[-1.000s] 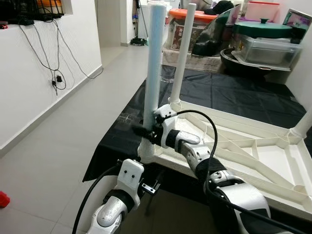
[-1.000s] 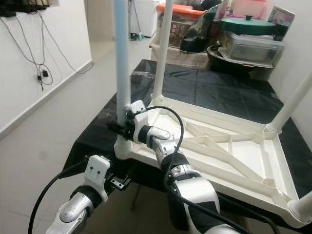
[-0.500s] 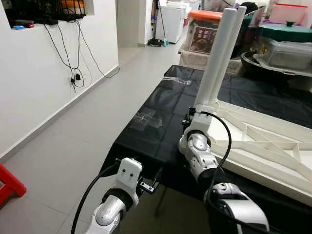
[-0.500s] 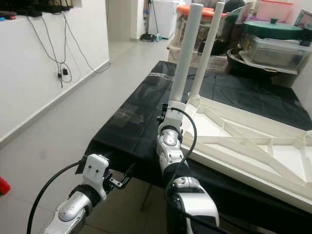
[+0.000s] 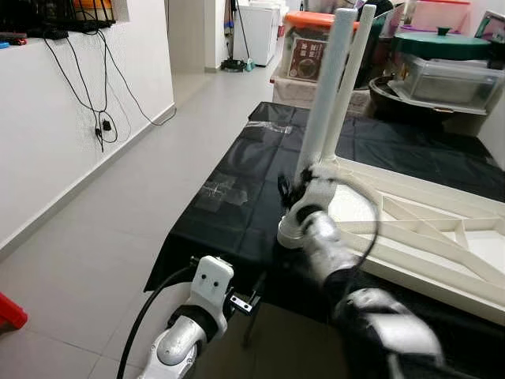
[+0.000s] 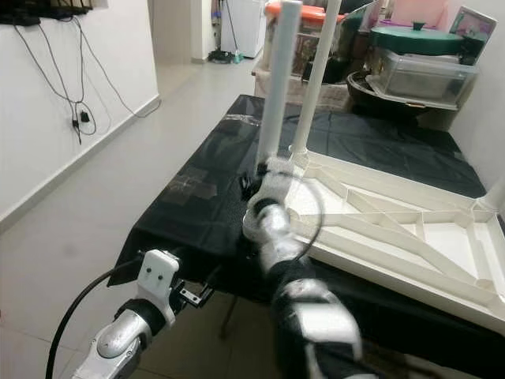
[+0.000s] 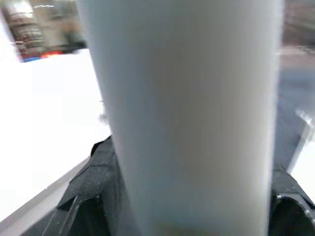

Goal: Building children table

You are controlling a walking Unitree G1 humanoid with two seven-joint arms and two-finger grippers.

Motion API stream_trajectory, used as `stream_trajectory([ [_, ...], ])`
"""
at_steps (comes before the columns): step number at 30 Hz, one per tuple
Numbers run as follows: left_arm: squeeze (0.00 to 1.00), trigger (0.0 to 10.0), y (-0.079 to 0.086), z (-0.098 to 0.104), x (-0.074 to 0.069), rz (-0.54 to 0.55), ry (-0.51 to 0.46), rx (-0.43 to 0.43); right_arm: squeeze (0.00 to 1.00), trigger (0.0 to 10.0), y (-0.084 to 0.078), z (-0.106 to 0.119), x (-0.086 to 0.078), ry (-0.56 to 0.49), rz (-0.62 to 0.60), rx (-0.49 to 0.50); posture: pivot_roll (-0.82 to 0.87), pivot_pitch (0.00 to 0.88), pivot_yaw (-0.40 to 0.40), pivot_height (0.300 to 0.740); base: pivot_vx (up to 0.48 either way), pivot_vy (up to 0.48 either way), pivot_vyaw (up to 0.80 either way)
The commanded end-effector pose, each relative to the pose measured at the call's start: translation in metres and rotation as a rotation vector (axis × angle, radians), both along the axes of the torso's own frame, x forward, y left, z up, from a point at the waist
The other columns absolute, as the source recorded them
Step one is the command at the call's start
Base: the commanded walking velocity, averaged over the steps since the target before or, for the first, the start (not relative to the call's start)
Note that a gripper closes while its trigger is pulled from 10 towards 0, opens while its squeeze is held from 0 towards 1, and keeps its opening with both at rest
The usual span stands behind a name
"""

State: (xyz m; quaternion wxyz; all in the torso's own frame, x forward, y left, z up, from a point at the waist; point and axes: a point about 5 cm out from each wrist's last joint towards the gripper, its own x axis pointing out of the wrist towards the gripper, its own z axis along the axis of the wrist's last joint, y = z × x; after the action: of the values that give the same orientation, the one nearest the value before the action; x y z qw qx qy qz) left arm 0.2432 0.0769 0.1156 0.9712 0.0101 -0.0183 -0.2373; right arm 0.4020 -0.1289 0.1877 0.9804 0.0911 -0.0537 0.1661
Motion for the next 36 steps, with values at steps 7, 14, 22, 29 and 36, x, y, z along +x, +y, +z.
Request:
stream_trajectory([
  [7,0.00,10.0,-0.006,-0.006,-0.001,-0.026,0.004,0.024,0.00,10.0,0.021,-0.016,-0.013,0.101,0.485,-0.153,0.08,0.000,-0.101,0.740,0.000,0.000,0.00],
  [14,0.00,10.0,-0.006,-0.009,0.000,-0.030,0.005,0.034,0.00,10.0,0.051,-0.030,-0.029,0.175,0.838,-0.265,0.10,0.000,-0.111,0.740,0.000,0.000,0.00],
  [22,0.00,10.0,-0.006,-0.010,0.000,-0.028,0.007,0.037,0.00,0.0,0.061,-0.028,-0.030,0.161,0.862,-0.238,0.10,0.000,-0.115,0.740,0.000,0.000,0.00],
  [29,0.00,10.0,-0.005,-0.012,-0.001,-0.029,0.011,0.037,0.00,0.0,0.034,-0.040,-0.011,0.195,0.240,-0.201,0.08,0.000,-0.098,0.740,0.000,0.000,0.00],
  [36,0.00,10.0,-0.005,-0.013,-0.001,-0.033,0.010,0.039,0.00,0.0,-0.017,-0.062,-0.014,0.306,-0.426,-0.121,0.08,0.000,-0.095,0.740,0.000,0.000,0.00],
])
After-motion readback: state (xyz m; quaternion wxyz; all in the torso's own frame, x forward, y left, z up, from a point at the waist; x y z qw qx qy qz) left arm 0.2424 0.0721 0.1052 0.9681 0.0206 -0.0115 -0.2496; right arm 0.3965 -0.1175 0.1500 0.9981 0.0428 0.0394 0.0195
